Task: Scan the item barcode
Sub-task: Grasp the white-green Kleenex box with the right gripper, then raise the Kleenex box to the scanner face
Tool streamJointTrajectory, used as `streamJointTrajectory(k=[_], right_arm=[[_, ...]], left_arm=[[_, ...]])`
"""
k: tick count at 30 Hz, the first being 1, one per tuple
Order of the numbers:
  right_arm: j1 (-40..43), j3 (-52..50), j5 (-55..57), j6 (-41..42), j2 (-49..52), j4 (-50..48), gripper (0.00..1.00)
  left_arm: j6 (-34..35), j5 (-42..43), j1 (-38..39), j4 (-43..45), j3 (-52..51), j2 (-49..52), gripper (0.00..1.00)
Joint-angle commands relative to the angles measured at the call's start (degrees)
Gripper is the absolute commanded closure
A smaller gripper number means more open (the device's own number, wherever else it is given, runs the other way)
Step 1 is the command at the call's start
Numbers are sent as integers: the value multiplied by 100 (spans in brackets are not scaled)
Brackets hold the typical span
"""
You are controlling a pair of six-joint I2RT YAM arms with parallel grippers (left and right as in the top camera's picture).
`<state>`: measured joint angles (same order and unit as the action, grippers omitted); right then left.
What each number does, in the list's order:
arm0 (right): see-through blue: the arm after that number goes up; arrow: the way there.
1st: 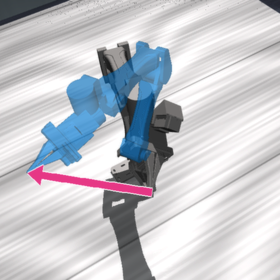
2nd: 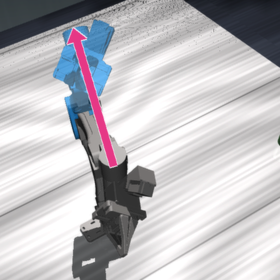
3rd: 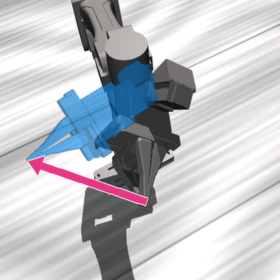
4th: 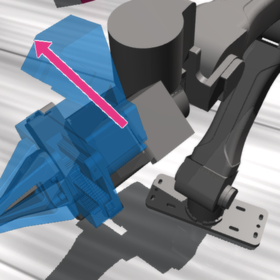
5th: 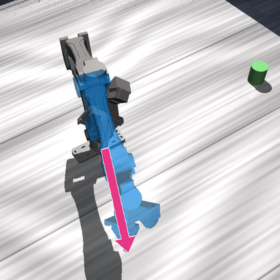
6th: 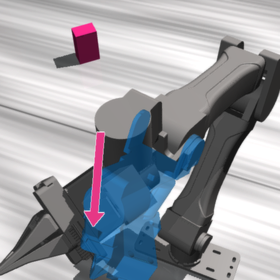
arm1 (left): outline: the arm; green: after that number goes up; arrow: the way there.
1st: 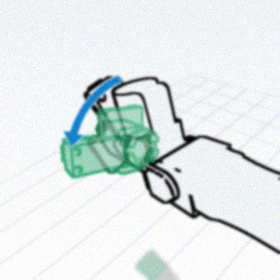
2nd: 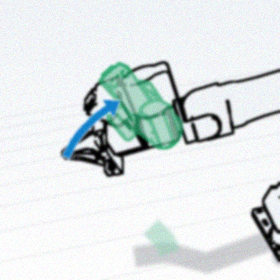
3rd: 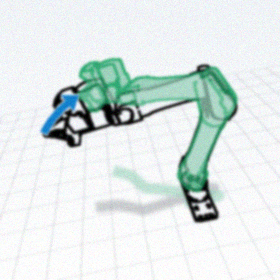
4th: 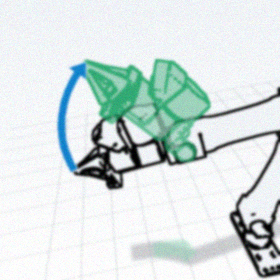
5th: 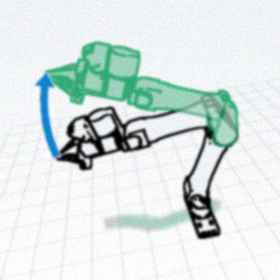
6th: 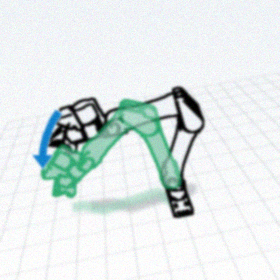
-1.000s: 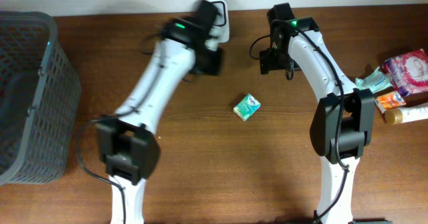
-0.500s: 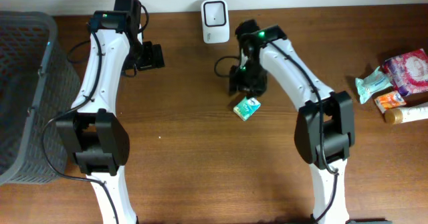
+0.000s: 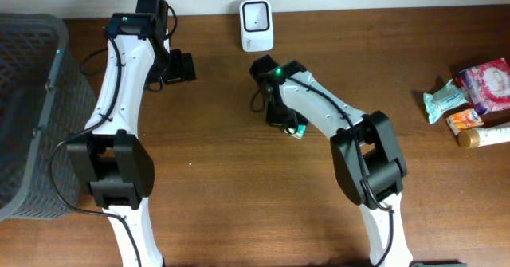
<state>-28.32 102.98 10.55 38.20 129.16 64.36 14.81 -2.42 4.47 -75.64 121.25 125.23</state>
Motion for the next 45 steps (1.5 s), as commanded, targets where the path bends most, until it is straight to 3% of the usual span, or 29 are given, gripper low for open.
streamJointTrajectory(k=[1, 4, 6, 8, 11, 12, 13, 14, 16, 18, 20, 21, 27, 30, 31, 32, 34, 37, 40, 43, 45], right_arm=[[376, 1150, -2804, -2048, -389, -46, 96], [883, 1113, -5469, -2999, -219, -264, 96], [988, 466, -6317, -3025, -33, -669, 96], [1073, -131, -6334, -2750, -20, -1174, 96], [1462, -787, -5396, -2118, -20, -1237, 95], [1602, -918, -4815, -2138, -20, -1233, 86], [1766, -975, -4039, -2140, -20, -1141, 53], [2000, -896, -3744, -2299, -52, -883, 44], [2343, -400, -3550, -2691, -111, -166, 32], [2505, 479, -3622, -3550, -136, 839, 26], [2376, 752, -3692, -3602, -136, 966, 16], [2291, 743, -3733, -3558, -133, 767, 34], [1598, 15, -3729, -2800, -122, -310, 38], [1547, -592, -3729, -2671, -118, -785, 51], [1547, -754, -3731, -2675, -118, -977, 64], [1552, -793, -3956, -2682, -118, -1029, 93], [1558, -787, -4861, -3060, -118, -1117, 96], [1908, -186, -7298, -3501, -186, -1132, 96], [2267, 44, -7674, -3519, -186, -1130, 96], [2308, 44, -9440, -5558, -186, -1130, 96], [2295, 44, -9731, -5840, -186, -1150, 96]], left_arm=[[15, -39, 0, 9, -26, 46, 1], [15, -39, 0, 9, -26, 46, 1], [15, -39, 0, 9, -26, 46, 1], [15, -39, 0, 9, -26, 46, 1], [15, -39, 2, 9, -26, 46, 1], [15, -39, 0, 9, -26, 46, 1], [15, -39, 0, 9, -26, 46, 1], [15, -39, 2, 9, -26, 46, 1], [15, -39, -4, 9, -26, 46, 1], [15, -39, 0, 9, -26, 46, 1], [15, -39, 0, 9, -26, 46, 1], [15, -39, 0, 9, -26, 46, 1], [15, -39, 0, 9, -26, 46, 1], [15, -39, 0, 9, -26, 46, 1], [15, -39, 0, 9, -26, 46, 1], [15, -39, 0, 9, -26, 46, 1], [15, -39, 2, 9, -26, 46, 1], [17, -39, 0, 9, -26, 46, 1], [15, -39, 0, 9, -26, 46, 1], [15, -39, 0, 9, -26, 46, 1], [15, -39, 0, 9, -26, 46, 1]])
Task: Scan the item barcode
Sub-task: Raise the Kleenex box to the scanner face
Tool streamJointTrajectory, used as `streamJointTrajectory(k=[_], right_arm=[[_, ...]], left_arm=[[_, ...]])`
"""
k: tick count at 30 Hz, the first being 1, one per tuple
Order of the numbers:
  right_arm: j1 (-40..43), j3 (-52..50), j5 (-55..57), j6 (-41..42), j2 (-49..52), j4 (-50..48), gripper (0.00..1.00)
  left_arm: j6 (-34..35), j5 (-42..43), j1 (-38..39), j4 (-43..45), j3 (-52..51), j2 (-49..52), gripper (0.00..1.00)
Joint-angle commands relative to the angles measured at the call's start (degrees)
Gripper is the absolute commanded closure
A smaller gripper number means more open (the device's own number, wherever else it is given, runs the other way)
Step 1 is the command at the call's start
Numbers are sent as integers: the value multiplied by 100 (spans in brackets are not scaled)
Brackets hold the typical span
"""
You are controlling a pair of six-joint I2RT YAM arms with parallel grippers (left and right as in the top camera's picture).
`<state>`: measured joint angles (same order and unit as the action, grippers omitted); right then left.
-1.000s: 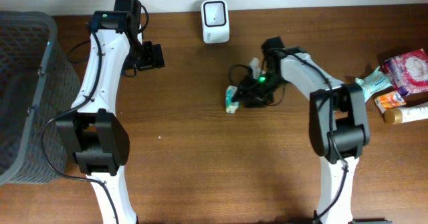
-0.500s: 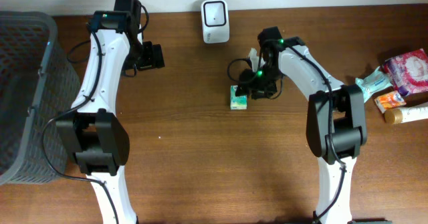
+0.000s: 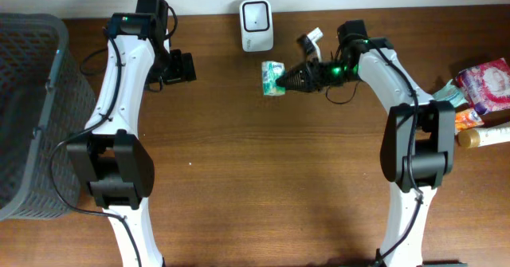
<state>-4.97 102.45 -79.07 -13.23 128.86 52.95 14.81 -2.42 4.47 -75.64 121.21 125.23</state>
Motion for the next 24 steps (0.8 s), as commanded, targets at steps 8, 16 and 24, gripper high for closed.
streamJointTrajectory(k=[8, 16, 24], right_arm=[[-638, 330, 3639, 1574, -155, -212, 96], [-1532, 1161, 9160, -1600, 76, -4133, 96], [-1565, 1161, 8129, -4701, 1119, -5670, 96]], left_arm=[[15, -39, -2, 9, -22, 46, 1], [15, -39, -2, 9, -22, 46, 1], [15, -39, -4, 9, -22, 46, 1]])
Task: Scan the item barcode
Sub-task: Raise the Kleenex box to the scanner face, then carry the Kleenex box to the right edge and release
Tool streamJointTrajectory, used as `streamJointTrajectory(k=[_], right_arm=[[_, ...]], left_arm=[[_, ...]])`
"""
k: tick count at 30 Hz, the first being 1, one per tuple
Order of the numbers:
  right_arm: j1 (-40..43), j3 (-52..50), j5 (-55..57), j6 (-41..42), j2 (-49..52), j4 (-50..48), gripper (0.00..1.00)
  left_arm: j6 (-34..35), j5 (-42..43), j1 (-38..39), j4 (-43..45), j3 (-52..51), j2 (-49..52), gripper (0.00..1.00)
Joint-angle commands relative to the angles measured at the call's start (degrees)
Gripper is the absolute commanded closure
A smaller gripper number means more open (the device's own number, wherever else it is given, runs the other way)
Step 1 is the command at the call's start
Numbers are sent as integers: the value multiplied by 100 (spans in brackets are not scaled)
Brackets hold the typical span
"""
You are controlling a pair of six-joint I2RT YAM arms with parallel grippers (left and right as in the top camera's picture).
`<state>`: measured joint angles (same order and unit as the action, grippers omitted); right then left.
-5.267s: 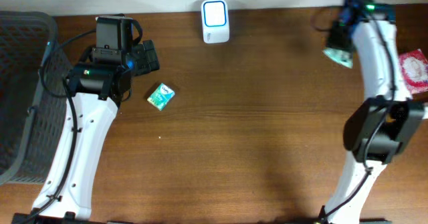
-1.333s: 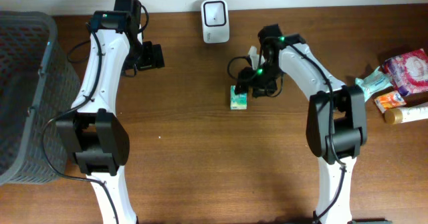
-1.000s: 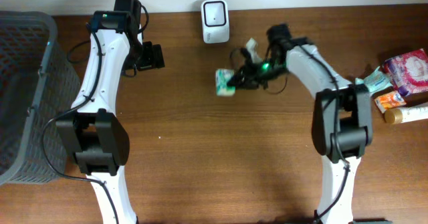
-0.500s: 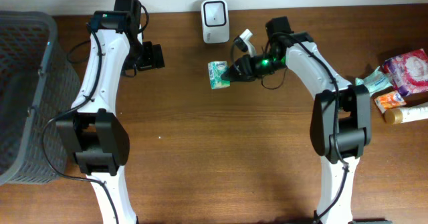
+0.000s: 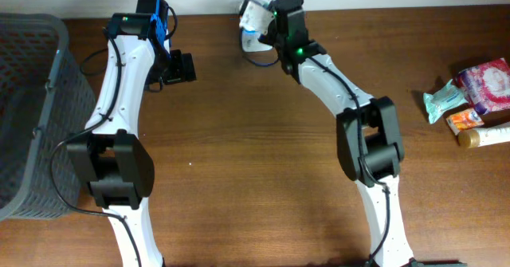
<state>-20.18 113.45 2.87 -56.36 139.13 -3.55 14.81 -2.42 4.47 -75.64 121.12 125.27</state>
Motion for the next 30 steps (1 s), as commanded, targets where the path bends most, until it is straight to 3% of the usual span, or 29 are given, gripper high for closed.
streamJointTrajectory(k=[1, 4, 6, 8, 10, 14, 18, 19, 20, 25, 28, 30], right_arm=[[-48, 63, 66, -149, 55, -219, 96], [4, 63, 1167, 144, -343, -496, 96], [354, 63, 1650, 1919, -1058, -31, 96], [1025, 63, 1558, 3591, -1720, 1558, 96], [1784, 63, 1561, 4605, -1867, 3152, 96], [3228, -2, 1290, 4745, -1620, 5650, 96], [4026, -317, 186, 4745, -1596, 5591, 87], [4148, -481, 186, 4747, -1596, 5440, 83], [4205, -549, 184, 4745, -1596, 5386, 2], [4238, -551, -341, 4723, -2299, 5816, 2], [3971, -560, -632, 4649, -3744, 6634, 2], [3644, -1080, -632, 4634, -4756, 6817, 2]], left_arm=[[15, -39, -4, 9, -13, 42, 1], [15, -39, -4, 9, -13, 42, 1], [15, -39, -4, 9, -13, 42, 1], [15, -39, -4, 9, -13, 42, 1], [15, -39, -4, 9, -13, 42, 1], [17, -39, -4, 9, -13, 42, 1], [17, -39, 11, 9, -13, 42, 1], [15, -39, 42, 9, -13, 42, 1], [15, -39, 46, 9, -13, 42, 1], [15, -39, 39, 9, -13, 42, 1], [15, -39, 39, 9, -13, 42, 1], [17, -39, 39, 9, -13, 42, 1]])
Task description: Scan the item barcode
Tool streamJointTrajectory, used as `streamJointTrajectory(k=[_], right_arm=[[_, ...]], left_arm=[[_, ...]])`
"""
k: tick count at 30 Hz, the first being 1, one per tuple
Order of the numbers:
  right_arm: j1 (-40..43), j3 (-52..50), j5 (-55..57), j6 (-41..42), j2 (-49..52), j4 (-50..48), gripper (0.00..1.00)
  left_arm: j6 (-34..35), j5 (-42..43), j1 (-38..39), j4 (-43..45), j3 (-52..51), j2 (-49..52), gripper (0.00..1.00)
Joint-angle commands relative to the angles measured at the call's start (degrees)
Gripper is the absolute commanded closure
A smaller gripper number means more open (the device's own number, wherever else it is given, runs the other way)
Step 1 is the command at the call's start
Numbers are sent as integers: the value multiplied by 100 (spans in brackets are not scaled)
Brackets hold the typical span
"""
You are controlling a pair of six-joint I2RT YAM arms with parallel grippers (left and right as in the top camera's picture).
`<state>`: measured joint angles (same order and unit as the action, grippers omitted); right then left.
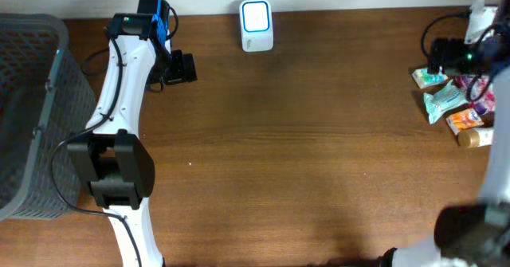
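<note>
The white scanner [256, 26] stands at the table's back edge, its face lit pale blue. The item, a small green-and-white packet [428, 77], is at the far right beside a pile of goods. My right gripper [437, 60] hovers right over the packet's upper edge; the overhead view does not show whether its fingers still hold it. My left gripper [182, 66] hangs over the back left of the table, far from the packet, with nothing seen in it.
A grey mesh basket [32, 115] fills the left edge. At the right edge lie a teal packet [444, 101], an orange tube [464, 121] and a tan bottle [476, 137]. The right arm [478, 56] partly covers a pink package.
My right gripper has gone from over the scanner at the back to the far right edge, and the packet is now beside the pile there. The scanner's face shows uncovered and lit. The left arm has not moved.
My right gripper was down at mid-table on the packet. Then it held the packet in the air just right of the scanner, then right over the scanner's face. Now arm and packet are at the pile on the right. The left arm stayed still throughout.
</note>
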<state>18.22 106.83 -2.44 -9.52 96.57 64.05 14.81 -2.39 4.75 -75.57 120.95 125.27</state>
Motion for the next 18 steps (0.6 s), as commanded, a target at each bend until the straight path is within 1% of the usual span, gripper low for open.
streamJointTrajectory(k=[1, 2, 4, 5, 6, 7, 9, 10, 12, 16, 18], right_arm=[[-319, -1040, -114, -48, -1099, -68, 2], [-396, -1958, -313, -48, -1939, -256, 2], [-396, -2691, -474, -48, -2865, -247, 1], [-396, -3093, -796, -46, -3539, -164, 2], [-396, -3480, -1255, -48, -4323, 63, 2], [-396, -3639, -1451, -48, -4739, 299, 2], [-396, -3722, -1556, -48, -5525, 1279, 2], [-396, -3722, -1687, 35, -5733, 1650, 2], [-396, -3724, -1751, 168, -5818, 2074, 2], [-396, -3724, -1639, 166, -5818, 2114, 2], [-396, -3724, -1766, 166, -5818, 2127, 2]], left_arm=[[15, -42, 11, 2, 4, 42, 1], [15, -42, 11, 2, 4, 42, 1], [15, -42, 11, 2, 4, 42, 1], [15, -42, -22, 2, 4, 42, 1], [15, -42, -15, 2, 4, 42, 1], [15, -42, -15, 2, 4, 42, 1], [15, -42, -4, 2, 4, 42, 1], [15, -42, -4, 2, 4, 42, 1], [17, -42, -4, 2, 4, 42, 1], [15, -42, -4, 2, 4, 42, 1], [15, -42, -4, 2, 4, 42, 1]])
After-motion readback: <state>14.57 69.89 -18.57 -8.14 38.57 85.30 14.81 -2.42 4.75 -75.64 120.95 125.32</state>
